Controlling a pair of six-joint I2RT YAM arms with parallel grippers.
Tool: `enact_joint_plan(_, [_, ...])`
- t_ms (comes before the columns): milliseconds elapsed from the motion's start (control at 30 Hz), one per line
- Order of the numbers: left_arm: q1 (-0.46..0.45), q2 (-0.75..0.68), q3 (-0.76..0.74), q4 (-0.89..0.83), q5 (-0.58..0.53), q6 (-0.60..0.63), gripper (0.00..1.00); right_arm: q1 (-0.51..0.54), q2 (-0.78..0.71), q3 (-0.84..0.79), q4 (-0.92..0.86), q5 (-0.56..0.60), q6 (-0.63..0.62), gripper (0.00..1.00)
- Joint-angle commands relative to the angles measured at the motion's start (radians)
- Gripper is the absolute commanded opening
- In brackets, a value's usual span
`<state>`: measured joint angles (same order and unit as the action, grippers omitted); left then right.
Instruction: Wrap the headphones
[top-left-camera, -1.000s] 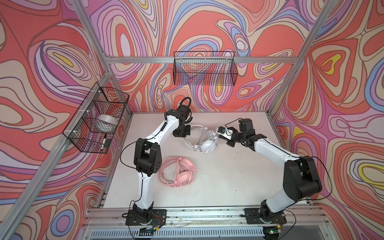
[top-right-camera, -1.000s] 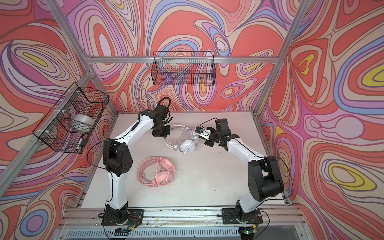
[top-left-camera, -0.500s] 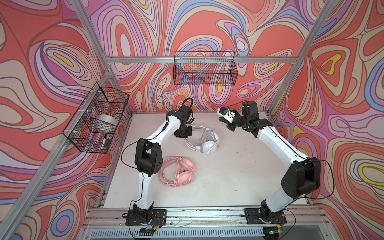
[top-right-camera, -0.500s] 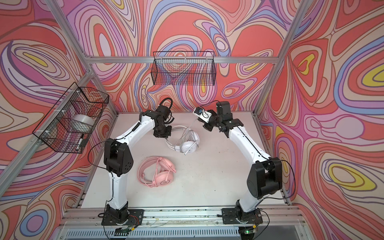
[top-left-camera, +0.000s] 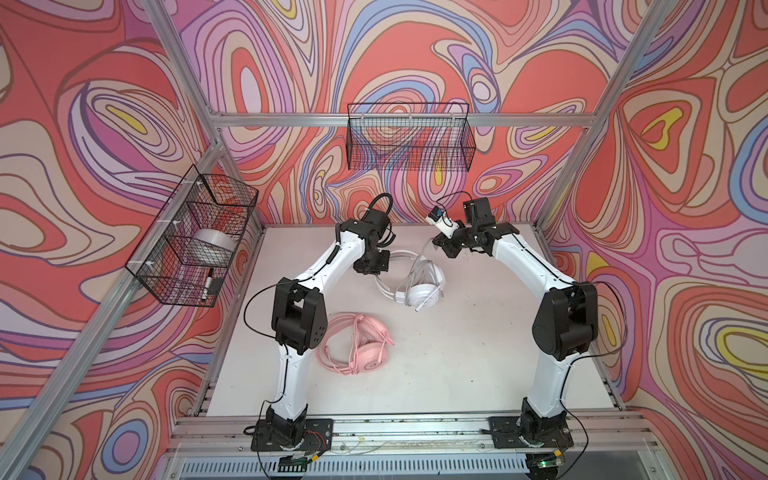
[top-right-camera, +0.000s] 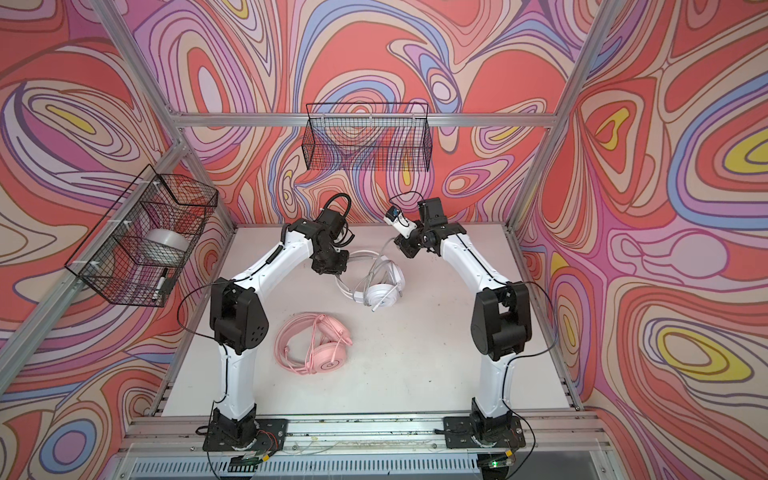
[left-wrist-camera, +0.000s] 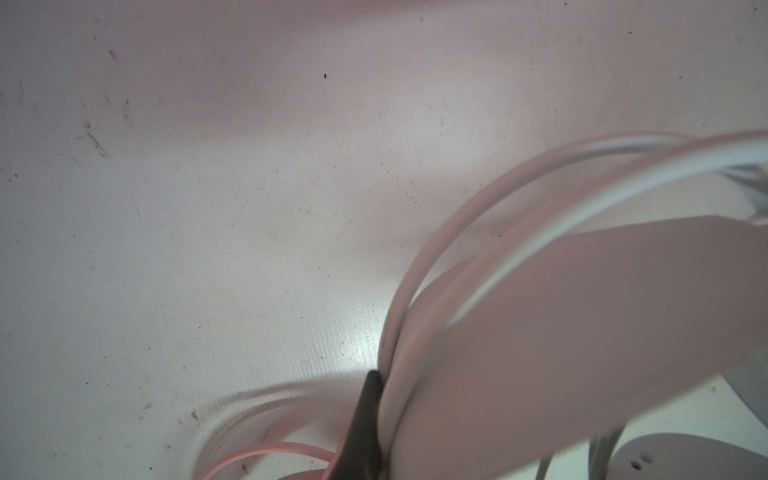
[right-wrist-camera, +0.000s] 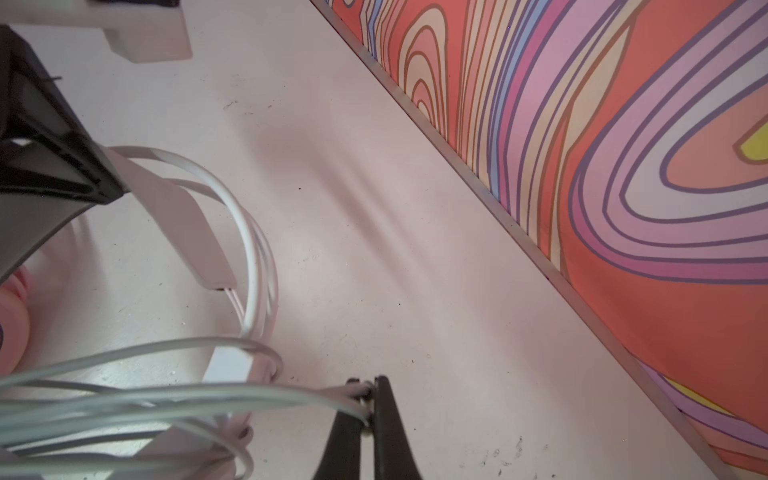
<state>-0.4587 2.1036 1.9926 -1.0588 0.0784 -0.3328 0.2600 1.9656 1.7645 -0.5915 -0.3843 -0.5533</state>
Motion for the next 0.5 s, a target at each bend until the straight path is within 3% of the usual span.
enact_joint_plan(0, [-0.01,-0.037,0.026,-0.021,0.026,0.022,0.0,0.003,0.038,0.042,-0.015,0.029,0.083,0.0])
enact_joint_plan(467, [-0.011,-0.089,-0.03,0.006,0.048,0.002,0.0,0.001,0.118,0.056,-0.037,0.047,0.145,0.0])
